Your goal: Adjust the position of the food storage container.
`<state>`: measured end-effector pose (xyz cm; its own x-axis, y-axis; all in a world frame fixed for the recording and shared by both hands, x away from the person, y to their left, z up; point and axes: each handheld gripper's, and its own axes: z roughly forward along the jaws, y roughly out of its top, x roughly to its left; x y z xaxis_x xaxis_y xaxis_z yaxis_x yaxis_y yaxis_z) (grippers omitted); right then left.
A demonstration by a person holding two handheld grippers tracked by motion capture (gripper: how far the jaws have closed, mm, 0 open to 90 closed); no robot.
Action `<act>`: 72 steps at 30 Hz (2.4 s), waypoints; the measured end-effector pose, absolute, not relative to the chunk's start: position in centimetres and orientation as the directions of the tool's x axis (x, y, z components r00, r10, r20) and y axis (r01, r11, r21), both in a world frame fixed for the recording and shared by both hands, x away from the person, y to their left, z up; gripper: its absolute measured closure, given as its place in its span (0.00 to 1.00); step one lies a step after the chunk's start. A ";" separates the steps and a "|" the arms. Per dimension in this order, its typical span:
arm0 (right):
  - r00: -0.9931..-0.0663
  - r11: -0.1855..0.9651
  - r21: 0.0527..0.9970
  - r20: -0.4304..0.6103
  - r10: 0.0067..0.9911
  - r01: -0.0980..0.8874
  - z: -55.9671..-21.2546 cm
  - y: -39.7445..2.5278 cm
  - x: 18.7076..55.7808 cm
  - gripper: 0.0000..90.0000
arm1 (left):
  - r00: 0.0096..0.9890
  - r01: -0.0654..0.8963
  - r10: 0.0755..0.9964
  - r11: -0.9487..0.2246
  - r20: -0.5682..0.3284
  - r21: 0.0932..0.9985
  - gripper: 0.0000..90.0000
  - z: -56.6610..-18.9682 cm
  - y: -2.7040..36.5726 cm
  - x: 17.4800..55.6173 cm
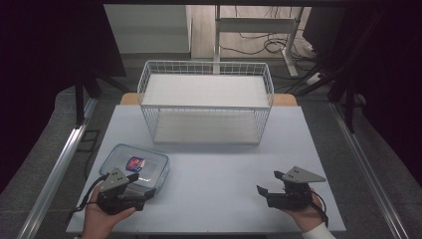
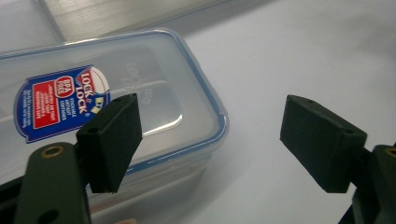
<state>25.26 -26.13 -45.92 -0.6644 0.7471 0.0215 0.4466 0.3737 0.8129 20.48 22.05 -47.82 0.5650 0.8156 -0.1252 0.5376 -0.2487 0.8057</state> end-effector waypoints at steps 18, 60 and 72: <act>-0.669 0.396 0.814 -0.013 0.743 0.424 -45.6 -26.4 24.1 0.23 | 0.557 0.525 0.822 -0.238 -0.118 0.817 0.20 -47.1 22.1 20.8; -0.665 0.427 0.779 -0.018 0.747 0.459 -46.6 -25.8 25.0 0.24 | 0.365 0.709 0.927 -0.217 -0.087 0.671 0.91 -45.3 34.7 29.7; -0.662 0.430 0.777 -0.023 0.749 0.460 -46.6 -26.1 25.0 0.24 | 0.318 0.799 0.942 -0.205 -0.108 0.566 1.00 -49.5 36.9 30.8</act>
<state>25.04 -26.06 -46.63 -0.6621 0.7490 -0.0229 0.4597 0.4301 0.7769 30.78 36.94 -49.47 0.3184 0.9417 -0.1084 0.7985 -0.2049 0.5660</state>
